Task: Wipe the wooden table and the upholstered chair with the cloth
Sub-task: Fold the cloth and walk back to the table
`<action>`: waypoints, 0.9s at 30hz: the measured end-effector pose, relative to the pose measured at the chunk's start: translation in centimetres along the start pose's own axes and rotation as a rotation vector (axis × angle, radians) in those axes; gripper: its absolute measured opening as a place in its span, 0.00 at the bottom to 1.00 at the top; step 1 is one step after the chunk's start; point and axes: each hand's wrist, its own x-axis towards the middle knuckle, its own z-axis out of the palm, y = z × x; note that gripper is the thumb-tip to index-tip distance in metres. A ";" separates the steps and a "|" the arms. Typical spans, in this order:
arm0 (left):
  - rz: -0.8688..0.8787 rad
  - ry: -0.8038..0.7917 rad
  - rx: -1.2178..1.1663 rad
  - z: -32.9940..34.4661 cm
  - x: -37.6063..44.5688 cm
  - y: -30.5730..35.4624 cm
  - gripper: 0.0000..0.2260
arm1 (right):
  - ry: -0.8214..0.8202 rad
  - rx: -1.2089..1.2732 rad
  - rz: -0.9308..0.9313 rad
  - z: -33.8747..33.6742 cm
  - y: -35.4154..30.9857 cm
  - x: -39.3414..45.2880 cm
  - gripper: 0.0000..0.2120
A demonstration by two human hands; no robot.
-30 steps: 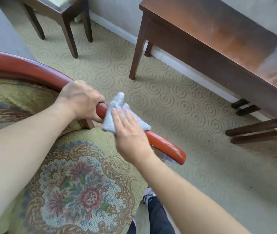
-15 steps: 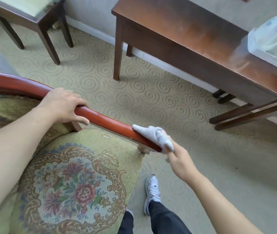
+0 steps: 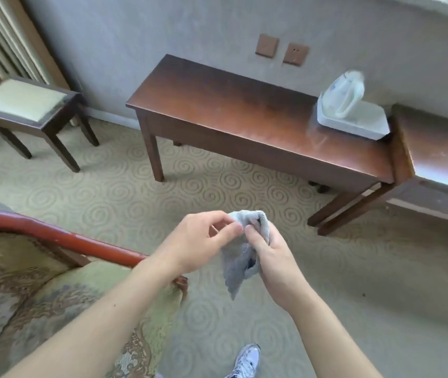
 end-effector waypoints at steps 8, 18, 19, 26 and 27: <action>-0.026 -0.018 -0.012 11.9 6.7 12.4 0.23 | 0.014 0.058 -0.030 -15.6 -5.6 -2.3 0.15; 0.022 0.115 0.035 18.1 15.7 19.0 0.09 | 0.317 -0.496 -0.173 -29.5 -9.6 -1.4 0.10; 0.046 0.127 0.036 18.1 16.9 19.5 0.10 | 0.311 -0.564 -0.135 -30.4 -9.6 -1.0 0.10; 0.191 0.192 0.089 19.8 27.0 21.7 0.09 | 0.228 -0.531 -0.015 -33.3 -10.6 5.1 0.21; 0.198 0.184 0.086 20.2 28.5 21.8 0.08 | 0.222 -0.487 -0.008 -33.7 -11.0 6.4 0.27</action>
